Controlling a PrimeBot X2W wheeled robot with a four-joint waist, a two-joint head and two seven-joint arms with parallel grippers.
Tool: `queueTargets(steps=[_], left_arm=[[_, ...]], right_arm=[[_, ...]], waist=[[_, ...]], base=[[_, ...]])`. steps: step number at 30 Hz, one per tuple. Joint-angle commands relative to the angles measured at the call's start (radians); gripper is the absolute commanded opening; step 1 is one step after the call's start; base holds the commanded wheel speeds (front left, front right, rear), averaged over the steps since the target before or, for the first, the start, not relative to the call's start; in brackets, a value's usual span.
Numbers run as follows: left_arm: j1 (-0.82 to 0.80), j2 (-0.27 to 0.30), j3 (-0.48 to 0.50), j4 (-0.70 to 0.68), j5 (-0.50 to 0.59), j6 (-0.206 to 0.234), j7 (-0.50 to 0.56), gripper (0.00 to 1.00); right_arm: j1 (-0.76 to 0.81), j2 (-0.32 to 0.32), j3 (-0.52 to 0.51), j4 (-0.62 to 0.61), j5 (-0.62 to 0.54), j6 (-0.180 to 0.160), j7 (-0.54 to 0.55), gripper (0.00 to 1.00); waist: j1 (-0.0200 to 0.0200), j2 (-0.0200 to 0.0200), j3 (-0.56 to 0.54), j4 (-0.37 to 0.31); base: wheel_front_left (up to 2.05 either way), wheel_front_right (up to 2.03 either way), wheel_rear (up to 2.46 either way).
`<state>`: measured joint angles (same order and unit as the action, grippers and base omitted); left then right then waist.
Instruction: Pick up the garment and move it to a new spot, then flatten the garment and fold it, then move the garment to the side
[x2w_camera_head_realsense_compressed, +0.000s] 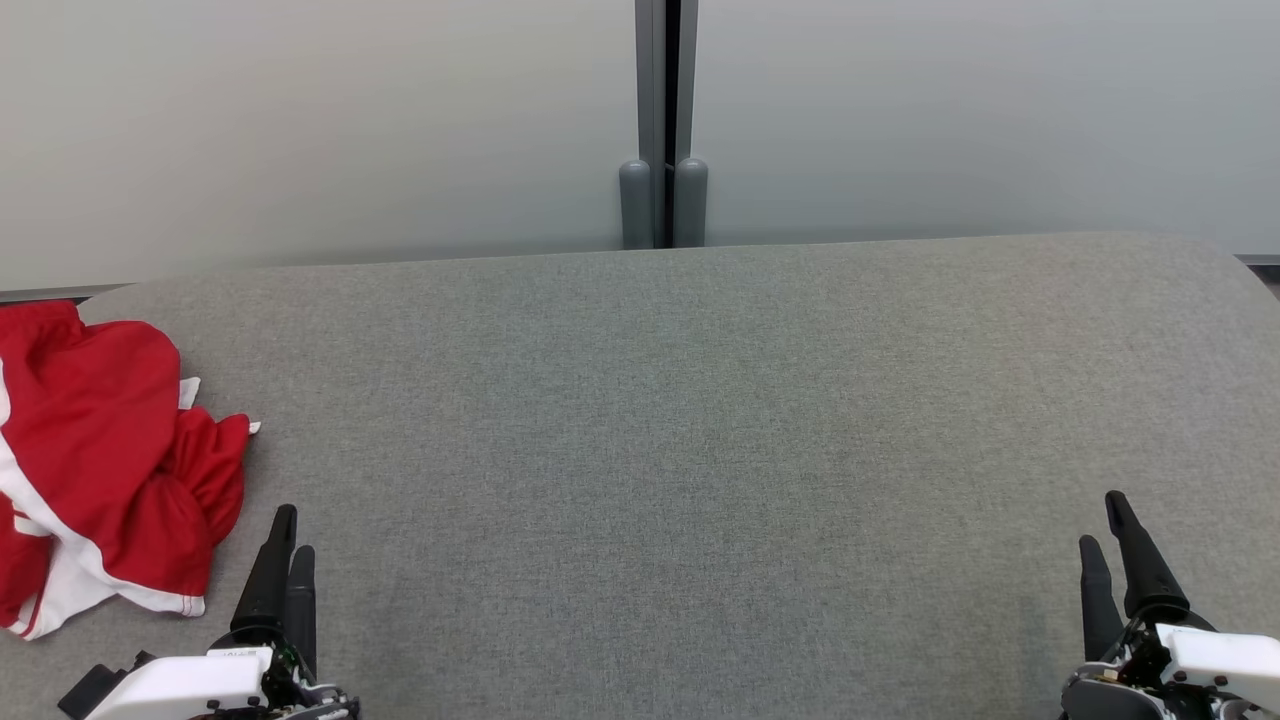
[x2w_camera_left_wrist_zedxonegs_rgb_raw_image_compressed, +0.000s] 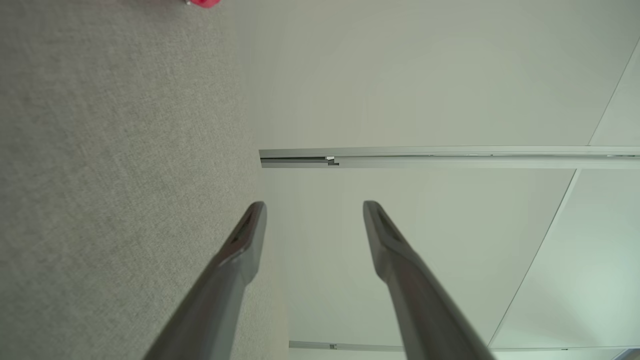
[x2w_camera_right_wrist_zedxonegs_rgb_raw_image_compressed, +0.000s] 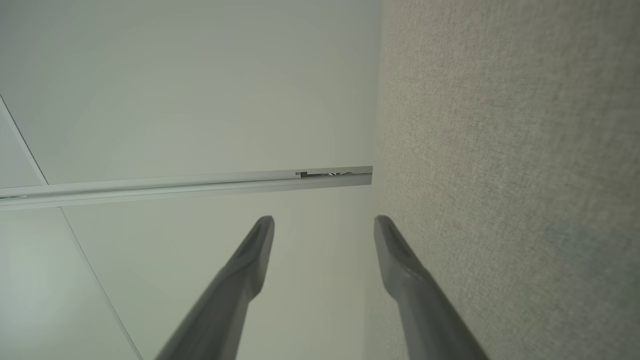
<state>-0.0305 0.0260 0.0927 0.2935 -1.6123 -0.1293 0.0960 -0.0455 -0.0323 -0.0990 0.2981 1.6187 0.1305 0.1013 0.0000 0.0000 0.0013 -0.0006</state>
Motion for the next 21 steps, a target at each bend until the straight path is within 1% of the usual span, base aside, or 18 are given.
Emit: queueTargets(steps=[1,5,8,15,16,21], left_arm=[[-0.019,0.009,-0.005,-0.023,0.005,0.000,-0.005,1.00],[-0.012,0.014,-0.024,-0.036,0.036,0.000,-0.027,1.00],[-0.008,0.015,-0.024,-0.044,0.091,0.000,-0.042,1.00],[0.006,0.013,-0.020,-0.083,0.269,-0.001,-0.074,1.00],[0.006,0.013,-0.020,-0.083,0.269,-0.001,-0.074,1.00],[0.013,0.014,-0.010,-0.127,0.393,0.006,-0.095,1.00]], right_arm=[[-0.017,-0.007,0.005,-0.022,0.002,0.000,-0.007,1.00],[-0.012,-0.012,0.024,-0.030,-0.021,0.000,-0.031,1.00],[-0.010,-0.020,0.040,-0.025,-0.074,0.000,-0.047,1.00],[-0.004,-0.018,0.057,-0.035,-0.274,0.000,-0.079,1.00],[-0.004,-0.018,0.057,-0.035,-0.274,0.000,-0.079,1.00],[0.006,-0.018,0.073,-0.066,-0.439,0.000,-0.101,1.00]], waist=[[0.0001,0.0000,0.000,0.000],[0.0001,0.0000,-0.002,0.000],[0.0001,0.0000,-0.003,0.000],[0.0001,0.0000,-0.005,0.002],[0.0001,0.0000,-0.005,0.002],[0.0001,0.0000,-0.007,0.003]], base=[[0.00,0.00,0.00],[0.00,0.00,0.00],[0.00,0.00,0.00],[0.00,0.00,0.00],[0.00,0.00,0.00],[0.00,0.00,0.00]])
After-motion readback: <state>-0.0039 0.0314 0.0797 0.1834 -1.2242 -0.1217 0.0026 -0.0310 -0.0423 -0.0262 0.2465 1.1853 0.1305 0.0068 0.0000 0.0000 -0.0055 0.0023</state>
